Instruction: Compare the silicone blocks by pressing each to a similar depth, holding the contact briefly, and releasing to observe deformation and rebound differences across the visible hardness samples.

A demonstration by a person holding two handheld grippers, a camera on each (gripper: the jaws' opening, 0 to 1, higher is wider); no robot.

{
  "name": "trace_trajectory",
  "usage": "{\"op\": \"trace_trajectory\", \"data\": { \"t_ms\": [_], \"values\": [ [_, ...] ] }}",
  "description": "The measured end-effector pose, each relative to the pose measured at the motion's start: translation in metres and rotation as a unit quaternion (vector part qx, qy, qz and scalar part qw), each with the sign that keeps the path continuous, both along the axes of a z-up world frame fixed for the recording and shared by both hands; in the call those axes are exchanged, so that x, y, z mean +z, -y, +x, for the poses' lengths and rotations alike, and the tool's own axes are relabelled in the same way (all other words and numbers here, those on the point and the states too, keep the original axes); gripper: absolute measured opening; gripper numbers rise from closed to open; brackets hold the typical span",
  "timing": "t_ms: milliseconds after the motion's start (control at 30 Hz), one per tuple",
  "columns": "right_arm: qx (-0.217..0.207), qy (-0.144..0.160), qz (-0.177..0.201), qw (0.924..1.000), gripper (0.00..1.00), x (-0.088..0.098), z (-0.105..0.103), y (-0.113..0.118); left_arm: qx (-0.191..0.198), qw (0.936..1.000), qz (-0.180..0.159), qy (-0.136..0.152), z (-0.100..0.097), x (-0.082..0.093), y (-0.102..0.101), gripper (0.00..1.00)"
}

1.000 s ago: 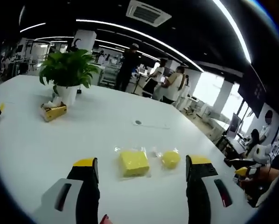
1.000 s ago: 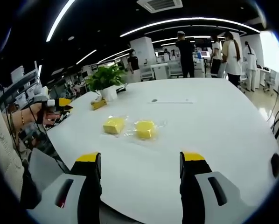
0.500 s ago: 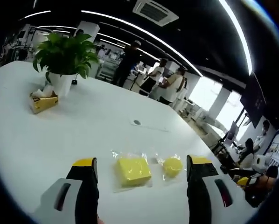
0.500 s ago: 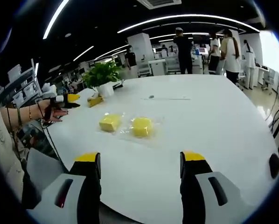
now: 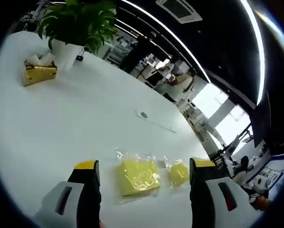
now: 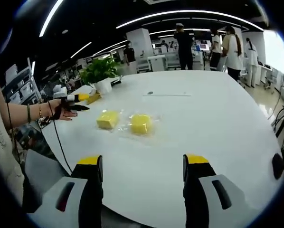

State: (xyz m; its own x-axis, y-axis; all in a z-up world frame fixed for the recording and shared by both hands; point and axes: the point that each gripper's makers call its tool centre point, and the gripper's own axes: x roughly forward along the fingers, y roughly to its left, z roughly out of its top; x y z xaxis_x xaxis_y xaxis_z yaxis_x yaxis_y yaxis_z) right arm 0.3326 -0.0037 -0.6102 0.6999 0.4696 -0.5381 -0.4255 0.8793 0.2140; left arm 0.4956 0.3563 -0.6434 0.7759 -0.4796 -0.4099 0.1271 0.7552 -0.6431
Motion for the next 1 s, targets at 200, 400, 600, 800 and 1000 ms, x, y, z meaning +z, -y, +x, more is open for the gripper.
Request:
{"op": "trace_trajectory", "data": {
  "t_ms": [200, 400, 600, 800, 1000],
  "values": [
    [-0.006, -0.009, -0.005, 0.9999, 0.64, -0.003, 0.001, 0.005, -0.018, 0.9990, -0.034, -0.021, 0.010, -0.019, 0.011, 0.74],
    [-0.011, -0.020, -0.015, 0.9996, 0.64, -0.007, 0.000, 0.011, -0.019, 0.9970, -0.063, -0.040, 0.026, -0.040, 0.017, 0.71],
    [-0.014, -0.026, -0.024, 0.9993, 0.63, -0.010, 0.003, 0.015, -0.004, 0.9921, -0.109, -0.062, 0.040, -0.059, 0.022, 0.67],
    [-0.019, -0.032, -0.032, 0.9988, 0.63, -0.013, 0.001, 0.018, 0.001, 0.9853, -0.156, -0.068, 0.042, -0.061, 0.028, 0.50],
    [-0.022, -0.038, -0.039, 0.9982, 0.63, -0.017, 0.000, 0.022, 0.009, 0.9809, -0.180, -0.072, 0.048, -0.064, 0.028, 0.39]
  ]
}}
